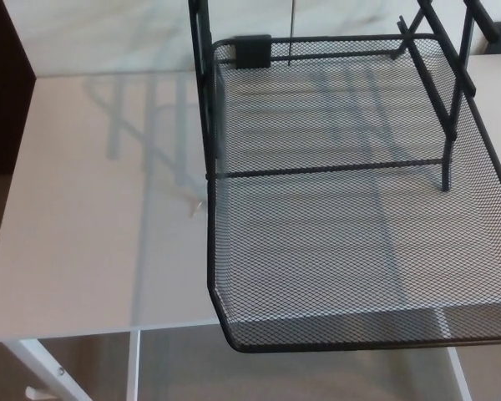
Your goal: The robot walk towards a table in front and then pushes a layer of a file tray back to its original position using its right hand
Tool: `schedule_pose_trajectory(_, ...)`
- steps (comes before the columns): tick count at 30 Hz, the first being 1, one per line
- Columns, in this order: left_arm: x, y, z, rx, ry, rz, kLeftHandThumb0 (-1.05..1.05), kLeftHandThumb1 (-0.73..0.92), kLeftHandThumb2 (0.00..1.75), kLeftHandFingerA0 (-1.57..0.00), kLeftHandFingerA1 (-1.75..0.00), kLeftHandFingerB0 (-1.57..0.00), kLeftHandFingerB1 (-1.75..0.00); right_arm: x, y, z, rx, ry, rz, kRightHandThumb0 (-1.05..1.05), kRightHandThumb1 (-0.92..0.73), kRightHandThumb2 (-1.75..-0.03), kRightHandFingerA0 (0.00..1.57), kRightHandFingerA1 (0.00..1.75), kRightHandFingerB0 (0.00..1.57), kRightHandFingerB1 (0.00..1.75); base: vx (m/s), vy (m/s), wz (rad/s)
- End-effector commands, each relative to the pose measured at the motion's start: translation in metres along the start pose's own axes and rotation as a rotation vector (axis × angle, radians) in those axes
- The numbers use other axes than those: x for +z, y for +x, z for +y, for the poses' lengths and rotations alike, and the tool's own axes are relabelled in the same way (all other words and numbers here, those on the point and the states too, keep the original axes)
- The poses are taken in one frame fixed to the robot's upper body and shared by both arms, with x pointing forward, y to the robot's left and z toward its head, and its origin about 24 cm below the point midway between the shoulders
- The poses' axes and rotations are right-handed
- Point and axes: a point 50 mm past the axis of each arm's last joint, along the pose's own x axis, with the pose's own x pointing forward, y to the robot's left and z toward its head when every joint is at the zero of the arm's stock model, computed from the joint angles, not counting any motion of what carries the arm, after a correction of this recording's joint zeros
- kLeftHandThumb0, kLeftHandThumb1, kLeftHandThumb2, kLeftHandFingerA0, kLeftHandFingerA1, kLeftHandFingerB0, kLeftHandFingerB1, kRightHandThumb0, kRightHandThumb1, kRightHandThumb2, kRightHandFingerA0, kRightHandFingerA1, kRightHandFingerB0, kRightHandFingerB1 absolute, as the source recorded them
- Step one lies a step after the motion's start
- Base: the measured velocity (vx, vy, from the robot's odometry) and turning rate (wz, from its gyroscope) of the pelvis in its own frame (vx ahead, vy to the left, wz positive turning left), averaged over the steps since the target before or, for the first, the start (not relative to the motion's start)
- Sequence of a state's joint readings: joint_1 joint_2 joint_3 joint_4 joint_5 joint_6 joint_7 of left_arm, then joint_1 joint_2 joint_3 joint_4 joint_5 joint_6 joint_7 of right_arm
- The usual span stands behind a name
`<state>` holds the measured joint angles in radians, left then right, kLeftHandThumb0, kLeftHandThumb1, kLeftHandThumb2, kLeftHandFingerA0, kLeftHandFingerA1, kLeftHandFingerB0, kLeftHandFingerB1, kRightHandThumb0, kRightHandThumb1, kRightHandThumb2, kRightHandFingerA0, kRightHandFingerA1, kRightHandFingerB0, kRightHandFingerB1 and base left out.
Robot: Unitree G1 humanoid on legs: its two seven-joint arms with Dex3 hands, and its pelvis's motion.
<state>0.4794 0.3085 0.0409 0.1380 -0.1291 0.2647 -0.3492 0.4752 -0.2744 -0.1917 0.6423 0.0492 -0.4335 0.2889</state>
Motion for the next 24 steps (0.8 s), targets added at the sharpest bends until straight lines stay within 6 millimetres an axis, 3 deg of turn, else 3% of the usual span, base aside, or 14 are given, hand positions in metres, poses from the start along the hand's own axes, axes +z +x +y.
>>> schedule_pose_trajectory(1, 0.0, -0.002, 0.002, -0.039, 0.043, 0.005, -0.04, 0.51, 0.91, -0.4, -0.6, -0.18, -0.49, 0.002, -0.002, 0.0, -0.005, -0.028, -0.017, -0.39, -0.37, -0.61, 0.69, 0.48, 0.68, 0.48, 0.0, 0.0, 0.0)
schedule_pose_trajectory(9, 0.003, -0.004, 0.003, -0.064, 0.077, -0.009, -0.05, 0.51, 0.91, -0.38, -0.59, -0.18, -0.49, 0.028, -0.03, 0.019, 0.06, 0.047, -0.221, -0.31, -0.42, -0.53, 0.71, 0.44, 0.69, 0.43, 0.0, 0.0, 0.0)
schedule_pose_trajectory(10, 0.003, -0.004, 0.002, -0.064, 0.08, -0.007, -0.05, 0.51, 0.91, -0.38, -0.59, -0.18, -0.5, 0.032, -0.038, 0.018, 0.088, 0.042, -0.244, -0.42, -0.38, -0.63, 0.68, 0.5, 0.67, 0.49, 0.0, 0.0, 0.0)
schedule_pose_trajectory(18, 0.003, -0.002, 0.001, -0.052, 0.068, -0.003, -0.04, 0.5, 0.91, -0.38, -0.59, -0.19, -0.5, 0.063, -0.077, 0.009, 0.351, 0.102, -0.341, -0.44, -0.4, -0.63, 0.68, 0.5, 0.62, 0.48, 0.0, 0.0, 0.0)
schedule_pose_trajectory(19, 0.003, -0.002, 0.001, -0.051, 0.061, -0.005, -0.03, 0.51, 0.91, -0.39, -0.6, -0.19, -0.5, 0.068, -0.081, 0.008, 0.38, 0.1, -0.352, -0.36, -0.45, -0.54, 0.71, 0.44, 0.63, 0.41, 0.0, 0.0, 0.0)
schedule_pose_trajectory(20, 0.003, -0.002, 0.001, -0.052, 0.062, -0.006, -0.04, 0.51, 0.91, -0.4, -0.6, -0.19, -0.5, 0.071, -0.084, 0.007, 0.403, 0.101, -0.363, -0.4, -0.38, -0.74, 0.66, 0.58, 0.49, 0.49, 0.0, 0.0, 0.0)
schedule_pose_trajectory(23, 0.003, -0.002, 0.002, -0.052, 0.076, -0.012, -0.05, 0.51, 0.91, -0.4, -0.6, -0.19, -0.5, 0.087, -0.096, 0.004, 0.509, 0.124, -0.416, -0.38, -0.38, -0.73, 0.66, 0.58, 0.48, 0.49, 0.0, 0.0, 0.0)
schedule_pose_trajectory(24, 0.003, -0.002, 0.002, -0.05, 0.078, -0.01, -0.05, 0.51, 0.91, -0.39, -0.6, -0.19, -0.5, 0.091, -0.098, 0.003, 0.543, 0.117, -0.429, -0.34, -0.48, -0.55, 0.68, 0.45, 0.58, 0.4, 0.0, 0.0, 0.0)
